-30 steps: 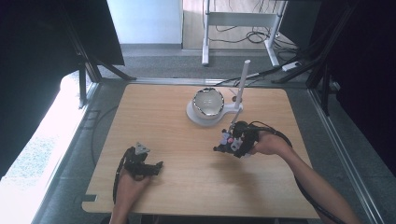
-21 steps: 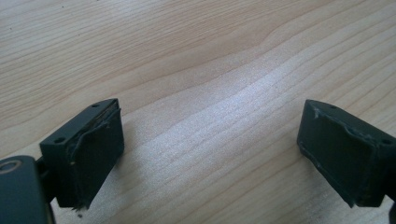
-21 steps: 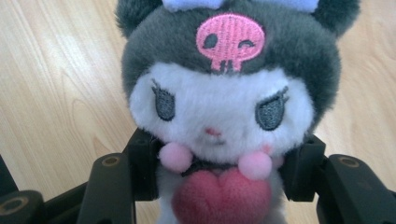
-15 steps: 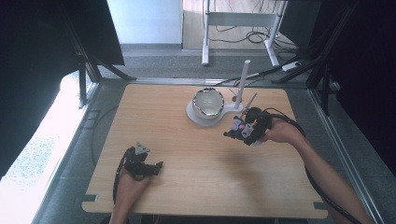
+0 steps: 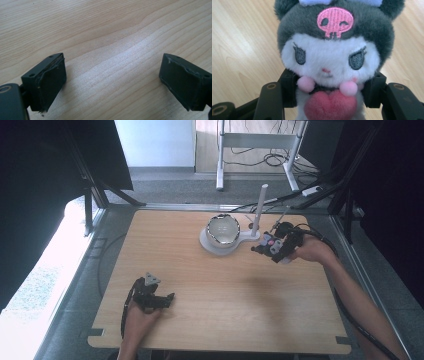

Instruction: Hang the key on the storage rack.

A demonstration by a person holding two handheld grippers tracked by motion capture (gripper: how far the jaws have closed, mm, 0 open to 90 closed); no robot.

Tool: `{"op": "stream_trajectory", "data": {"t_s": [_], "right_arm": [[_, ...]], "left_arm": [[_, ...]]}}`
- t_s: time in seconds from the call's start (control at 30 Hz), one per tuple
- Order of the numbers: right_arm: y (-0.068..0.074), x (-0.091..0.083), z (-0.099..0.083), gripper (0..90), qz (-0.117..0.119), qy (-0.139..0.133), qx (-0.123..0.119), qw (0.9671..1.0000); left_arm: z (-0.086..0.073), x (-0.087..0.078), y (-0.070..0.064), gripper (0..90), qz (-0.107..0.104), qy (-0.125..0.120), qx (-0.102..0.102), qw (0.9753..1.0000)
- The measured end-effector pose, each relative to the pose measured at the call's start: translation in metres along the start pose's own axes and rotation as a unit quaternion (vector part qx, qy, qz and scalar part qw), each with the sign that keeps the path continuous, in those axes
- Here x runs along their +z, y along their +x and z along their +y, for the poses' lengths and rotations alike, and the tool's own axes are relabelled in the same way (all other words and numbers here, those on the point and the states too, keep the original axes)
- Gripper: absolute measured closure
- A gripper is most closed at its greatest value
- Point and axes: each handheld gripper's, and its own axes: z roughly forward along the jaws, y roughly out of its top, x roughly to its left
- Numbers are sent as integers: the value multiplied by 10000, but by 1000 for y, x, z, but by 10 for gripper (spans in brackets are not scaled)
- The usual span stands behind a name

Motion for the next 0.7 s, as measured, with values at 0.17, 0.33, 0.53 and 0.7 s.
{"op": "stream_trajectory", "data": {"t_s": [0.17, 0.33, 0.53, 0.7], "right_arm": [[-15, -8, -1, 423, -71, -13, 214, 9997], [-29, -14, -1, 423, -118, -80, 389, 9991], [-45, -24, -1, 423, -229, -156, 618, 9977], [-56, -32, 0, 423, -307, -212, 772, 9963]], "left_arm": [[0, 0, 0, 72, -2, 1, -6, 10000], [0, 0, 0, 72, 3, -9, -11, 10000], [0, 0, 0, 72, 4, -11, -12, 10000], [0, 0, 0, 72, 4, -10, 5, 10000]]}}
